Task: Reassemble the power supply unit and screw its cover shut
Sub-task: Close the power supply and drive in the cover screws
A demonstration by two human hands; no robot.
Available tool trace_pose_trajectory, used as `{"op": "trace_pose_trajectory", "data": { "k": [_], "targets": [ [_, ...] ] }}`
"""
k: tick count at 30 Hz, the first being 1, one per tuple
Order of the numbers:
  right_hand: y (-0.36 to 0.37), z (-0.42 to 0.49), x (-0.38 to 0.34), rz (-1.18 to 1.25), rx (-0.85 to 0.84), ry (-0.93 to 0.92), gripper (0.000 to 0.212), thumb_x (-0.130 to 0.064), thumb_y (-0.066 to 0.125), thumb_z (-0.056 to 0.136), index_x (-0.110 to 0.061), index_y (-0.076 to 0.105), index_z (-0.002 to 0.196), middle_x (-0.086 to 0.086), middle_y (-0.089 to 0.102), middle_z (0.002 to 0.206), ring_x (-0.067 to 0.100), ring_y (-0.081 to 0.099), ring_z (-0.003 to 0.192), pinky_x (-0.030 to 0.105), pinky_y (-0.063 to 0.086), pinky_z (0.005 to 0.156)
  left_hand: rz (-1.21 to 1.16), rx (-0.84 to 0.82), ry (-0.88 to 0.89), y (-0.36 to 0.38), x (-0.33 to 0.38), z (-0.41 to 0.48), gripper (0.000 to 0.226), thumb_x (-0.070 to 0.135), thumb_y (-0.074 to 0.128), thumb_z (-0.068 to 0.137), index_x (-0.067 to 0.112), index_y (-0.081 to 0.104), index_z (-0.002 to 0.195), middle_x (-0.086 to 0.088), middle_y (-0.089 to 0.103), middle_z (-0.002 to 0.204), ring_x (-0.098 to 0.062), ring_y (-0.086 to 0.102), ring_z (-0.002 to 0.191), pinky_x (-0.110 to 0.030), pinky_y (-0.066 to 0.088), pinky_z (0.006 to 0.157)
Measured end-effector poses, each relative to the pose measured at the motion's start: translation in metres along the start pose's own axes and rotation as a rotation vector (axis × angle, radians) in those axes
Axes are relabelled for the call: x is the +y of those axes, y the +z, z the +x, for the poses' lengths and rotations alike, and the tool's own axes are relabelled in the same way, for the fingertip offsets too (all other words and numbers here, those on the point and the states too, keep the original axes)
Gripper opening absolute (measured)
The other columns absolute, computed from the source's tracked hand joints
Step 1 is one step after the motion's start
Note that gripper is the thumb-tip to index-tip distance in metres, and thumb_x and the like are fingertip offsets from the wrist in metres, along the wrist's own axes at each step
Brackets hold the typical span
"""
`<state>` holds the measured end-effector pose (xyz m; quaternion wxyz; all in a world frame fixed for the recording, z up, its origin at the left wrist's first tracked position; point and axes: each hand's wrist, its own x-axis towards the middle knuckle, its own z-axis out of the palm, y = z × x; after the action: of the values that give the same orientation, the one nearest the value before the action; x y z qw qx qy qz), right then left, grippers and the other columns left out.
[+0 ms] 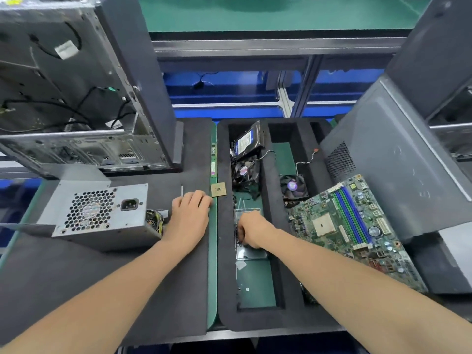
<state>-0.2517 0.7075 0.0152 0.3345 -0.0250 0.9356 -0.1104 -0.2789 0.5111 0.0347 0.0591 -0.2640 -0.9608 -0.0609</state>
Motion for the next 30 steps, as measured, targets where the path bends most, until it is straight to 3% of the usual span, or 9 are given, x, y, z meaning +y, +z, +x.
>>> {"op": "trace_pose_trajectory", "data": {
  "k": [3, 6, 10, 12, 17, 21, 23, 26, 30],
  "targets": [
    [0.013, 0.007, 0.004, -0.015, 0.089, 0.030, 0.013, -0.004, 0.056, 0.097, -0.008, 0.066, 0.091, 0.011, 0.068, 0.096, 0.023, 0.060, 0.090, 0.030, 0.053, 0.084, 0.001, 0.011, 0.001, 0.003, -0.001, -0.001, 0.026, 0.012, 0.060, 0.096, 0.023, 0.062, 0.119, 0.002, 0.056, 0.117, -0.024, 0.056, 0.112, -0.036, 0.033, 0.093],
    [0.014, 0.006, 0.011, 0.010, 0.184, 0.056, 0.020, -0.005, 0.055, 0.099, -0.001, 0.070, 0.110, 0.020, 0.068, 0.109, 0.033, 0.064, 0.096, 0.033, 0.050, 0.081, -0.006, 0.009, 0.000, 0.005, -0.002, -0.001, 0.027, 0.011, 0.062, 0.094, 0.023, 0.062, 0.119, 0.001, 0.055, 0.117, -0.024, 0.055, 0.111, -0.037, 0.033, 0.094],
    [0.002, 0.009, 0.004, 0.071, 0.035, 0.109, 0.028, 0.003, 0.055, 0.095, 0.000, 0.074, 0.116, 0.015, 0.071, 0.123, 0.028, 0.069, 0.113, 0.033, 0.055, 0.100, -0.022, -0.006, -0.013, 0.005, -0.002, 0.000, 0.028, 0.009, 0.061, 0.094, 0.022, 0.062, 0.119, 0.000, 0.055, 0.118, -0.025, 0.054, 0.112, -0.038, 0.034, 0.096],
    [0.000, 0.007, 0.002, 0.016, -0.046, 0.083, 0.026, 0.000, 0.062, 0.094, -0.004, 0.073, 0.117, 0.012, 0.072, 0.120, 0.027, 0.070, 0.111, 0.035, 0.057, 0.100, -0.035, -0.017, -0.017, 0.004, -0.001, 0.000, 0.029, 0.009, 0.060, 0.095, 0.021, 0.062, 0.120, 0.000, 0.055, 0.119, -0.026, 0.053, 0.113, -0.038, 0.034, 0.097],
    [0.015, 0.002, 0.001, -0.139, -0.060, 0.052, 0.007, 0.001, 0.068, 0.089, -0.003, 0.064, 0.091, 0.012, 0.060, 0.094, 0.034, 0.064, 0.078, 0.037, 0.058, 0.073, -0.052, -0.021, -0.020, 0.001, 0.000, 0.001, 0.029, 0.007, 0.058, 0.095, 0.020, 0.062, 0.120, -0.001, 0.056, 0.120, -0.027, 0.054, 0.114, -0.039, 0.036, 0.097],
    [0.018, 0.001, 0.001, -0.202, -0.051, -0.014, 0.028, -0.013, 0.077, 0.083, -0.013, 0.051, 0.072, 0.006, 0.050, 0.076, 0.027, 0.054, 0.058, 0.031, 0.048, 0.054, -0.054, -0.023, -0.016, 0.000, 0.000, 0.001, 0.030, 0.005, 0.056, 0.095, 0.020, 0.062, 0.120, -0.002, 0.055, 0.120, -0.027, 0.053, 0.114, -0.039, 0.035, 0.097],
    [0.021, 0.000, 0.001, -0.231, -0.059, -0.042, 0.031, -0.015, 0.075, 0.082, -0.013, 0.046, 0.073, 0.007, 0.046, 0.077, 0.022, 0.047, 0.055, 0.027, 0.039, 0.048, -0.048, -0.026, -0.013, 0.000, 0.000, 0.001, 0.030, 0.006, 0.057, 0.094, 0.020, 0.062, 0.121, -0.001, 0.055, 0.121, -0.027, 0.053, 0.115, -0.039, 0.036, 0.097],
    [0.024, -0.003, 0.000, -0.266, -0.039, -0.059, 0.019, -0.012, 0.070, 0.085, -0.010, 0.052, 0.085, 0.009, 0.049, 0.081, 0.025, 0.047, 0.057, 0.033, 0.045, 0.057, -0.044, -0.030, -0.011, 0.000, 0.000, 0.001, 0.030, 0.006, 0.058, 0.094, 0.020, 0.062, 0.120, -0.002, 0.056, 0.120, -0.027, 0.054, 0.114, -0.040, 0.037, 0.096],
    [0.016, -0.008, -0.001, -0.131, 0.012, -0.005, 0.023, -0.021, 0.073, 0.089, -0.010, 0.053, 0.089, 0.010, 0.050, 0.086, 0.033, 0.059, 0.077, 0.034, 0.047, 0.065, -0.038, -0.018, 0.000, 0.001, -0.001, 0.001, 0.031, 0.004, 0.061, 0.090, 0.019, 0.063, 0.117, -0.003, 0.057, 0.117, -0.029, 0.055, 0.110, -0.041, 0.039, 0.094]
  ]
}}
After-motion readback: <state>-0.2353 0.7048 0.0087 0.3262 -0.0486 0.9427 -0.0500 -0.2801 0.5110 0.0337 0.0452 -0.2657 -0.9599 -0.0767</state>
